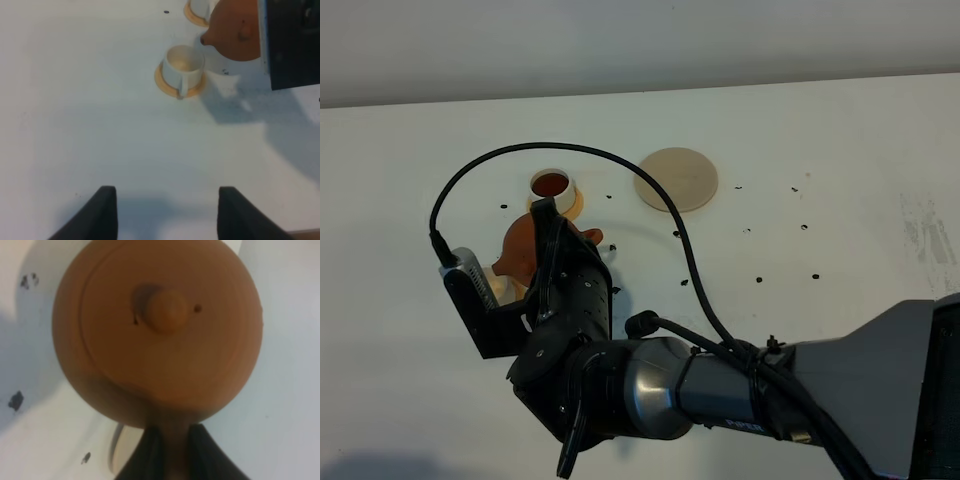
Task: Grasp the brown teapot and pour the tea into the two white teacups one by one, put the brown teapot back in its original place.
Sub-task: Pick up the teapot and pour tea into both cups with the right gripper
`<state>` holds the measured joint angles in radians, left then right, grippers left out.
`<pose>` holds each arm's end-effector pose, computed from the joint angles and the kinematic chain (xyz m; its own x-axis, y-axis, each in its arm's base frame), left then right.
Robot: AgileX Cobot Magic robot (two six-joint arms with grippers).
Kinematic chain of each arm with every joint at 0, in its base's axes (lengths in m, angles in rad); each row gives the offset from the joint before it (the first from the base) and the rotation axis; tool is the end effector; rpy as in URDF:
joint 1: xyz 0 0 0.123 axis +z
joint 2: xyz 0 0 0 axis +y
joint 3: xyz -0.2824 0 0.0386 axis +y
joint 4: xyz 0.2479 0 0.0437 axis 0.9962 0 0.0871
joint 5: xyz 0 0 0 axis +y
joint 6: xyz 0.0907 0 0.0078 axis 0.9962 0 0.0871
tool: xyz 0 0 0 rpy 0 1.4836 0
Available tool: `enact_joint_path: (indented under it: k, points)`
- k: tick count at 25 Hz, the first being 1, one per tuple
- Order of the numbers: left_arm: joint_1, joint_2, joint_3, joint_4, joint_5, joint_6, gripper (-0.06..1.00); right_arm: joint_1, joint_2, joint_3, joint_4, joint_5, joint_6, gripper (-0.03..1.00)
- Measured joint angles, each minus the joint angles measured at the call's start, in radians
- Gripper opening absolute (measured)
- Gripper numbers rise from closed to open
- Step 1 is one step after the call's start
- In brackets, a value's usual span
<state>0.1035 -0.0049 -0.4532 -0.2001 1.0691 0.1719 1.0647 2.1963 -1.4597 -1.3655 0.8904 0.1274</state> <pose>0.0000 -0.0160 0.2648 -0.4851 0.0235 -0.8741 0.0855 0.9961 -0.0207 0.2771 0.3568 0.1491 0.1402 -0.9538 0.2659 -0.4870 -0.3002 -0.8202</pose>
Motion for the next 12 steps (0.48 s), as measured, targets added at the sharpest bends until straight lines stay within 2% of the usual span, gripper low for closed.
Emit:
enact_joint_path:
  k: [12]
  points:
    - [0.000,0.000,0.000,0.000,0.000,0.000,0.44,0.000,0.000,0.000,-0.025,-0.001,-0.025,0.11]
